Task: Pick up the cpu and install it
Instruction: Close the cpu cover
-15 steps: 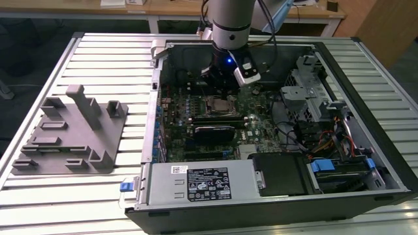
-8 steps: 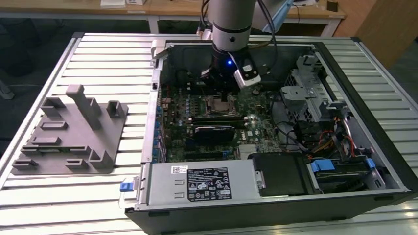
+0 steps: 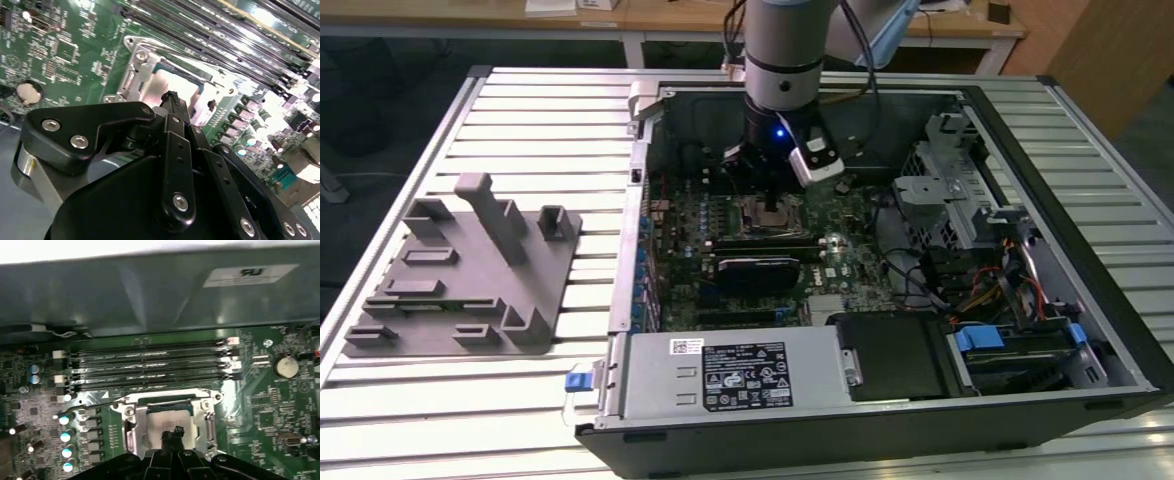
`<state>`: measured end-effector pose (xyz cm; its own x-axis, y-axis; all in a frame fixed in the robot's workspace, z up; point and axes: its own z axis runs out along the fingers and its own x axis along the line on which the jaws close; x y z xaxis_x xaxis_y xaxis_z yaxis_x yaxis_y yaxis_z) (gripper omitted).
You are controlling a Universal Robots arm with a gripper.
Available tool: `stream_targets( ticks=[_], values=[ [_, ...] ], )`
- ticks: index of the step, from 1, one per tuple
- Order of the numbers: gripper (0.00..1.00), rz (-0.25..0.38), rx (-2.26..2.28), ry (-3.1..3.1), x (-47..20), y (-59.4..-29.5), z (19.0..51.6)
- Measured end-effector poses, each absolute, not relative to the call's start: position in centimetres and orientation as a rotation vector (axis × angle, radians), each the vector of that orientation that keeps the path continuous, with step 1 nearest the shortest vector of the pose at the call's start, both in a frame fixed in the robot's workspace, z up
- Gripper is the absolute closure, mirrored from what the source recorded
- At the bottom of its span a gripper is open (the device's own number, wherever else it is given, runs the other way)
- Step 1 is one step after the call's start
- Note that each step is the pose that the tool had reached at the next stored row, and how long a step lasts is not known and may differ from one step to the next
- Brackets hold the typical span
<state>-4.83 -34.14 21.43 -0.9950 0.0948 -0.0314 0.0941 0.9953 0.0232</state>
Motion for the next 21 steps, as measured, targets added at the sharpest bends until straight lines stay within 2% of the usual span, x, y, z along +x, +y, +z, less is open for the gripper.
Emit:
stream_targets(
  ticks=[21],
  values=[
    [0.89, 0.034, 0.147, 3.105, -7.0, -34.2, 20.5]
  ],
)
